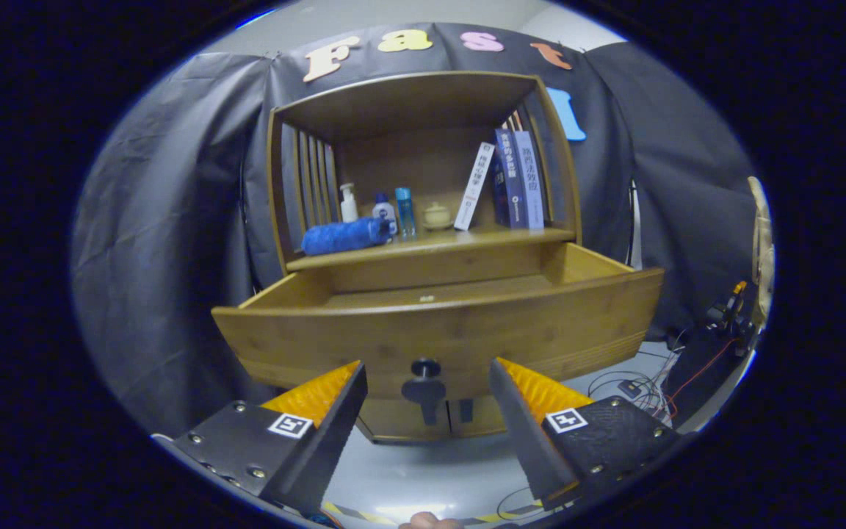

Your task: Pull open the drawer, take out the items inside it, and place them on the countertop above the cabinet.

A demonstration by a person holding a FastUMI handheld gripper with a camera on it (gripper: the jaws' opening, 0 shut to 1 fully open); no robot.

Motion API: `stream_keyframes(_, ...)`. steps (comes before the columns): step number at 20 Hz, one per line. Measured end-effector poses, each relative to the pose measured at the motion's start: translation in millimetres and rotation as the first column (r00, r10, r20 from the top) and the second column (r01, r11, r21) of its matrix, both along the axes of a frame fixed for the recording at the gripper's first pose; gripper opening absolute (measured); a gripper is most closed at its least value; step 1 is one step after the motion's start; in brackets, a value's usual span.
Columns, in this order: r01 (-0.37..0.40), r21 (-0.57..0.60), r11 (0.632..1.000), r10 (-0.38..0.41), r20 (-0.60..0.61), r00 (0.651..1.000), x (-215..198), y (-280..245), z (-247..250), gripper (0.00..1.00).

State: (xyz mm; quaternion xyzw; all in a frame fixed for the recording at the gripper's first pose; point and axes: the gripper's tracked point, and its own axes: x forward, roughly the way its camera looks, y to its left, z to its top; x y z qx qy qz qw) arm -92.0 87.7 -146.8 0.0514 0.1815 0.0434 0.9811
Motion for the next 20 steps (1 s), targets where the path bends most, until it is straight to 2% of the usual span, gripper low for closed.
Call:
stream_keyframes(9,0.008,-0.06,0.998,-0.003,0.08,0.997,59,9,60,0.99)
stream_keyframes(13,0.053,-0.049,0.997,-0.051,0.034,0.998,91,19,76,0.99)
stream_keyframes(17,0.059,-0.05,0.997,-0.061,-0.052,0.997,118,27,78,0.99)
stream_keyframes(20,0.097,-0.043,0.994,-0.102,-0.141,0.985,139,17,75,1.0)
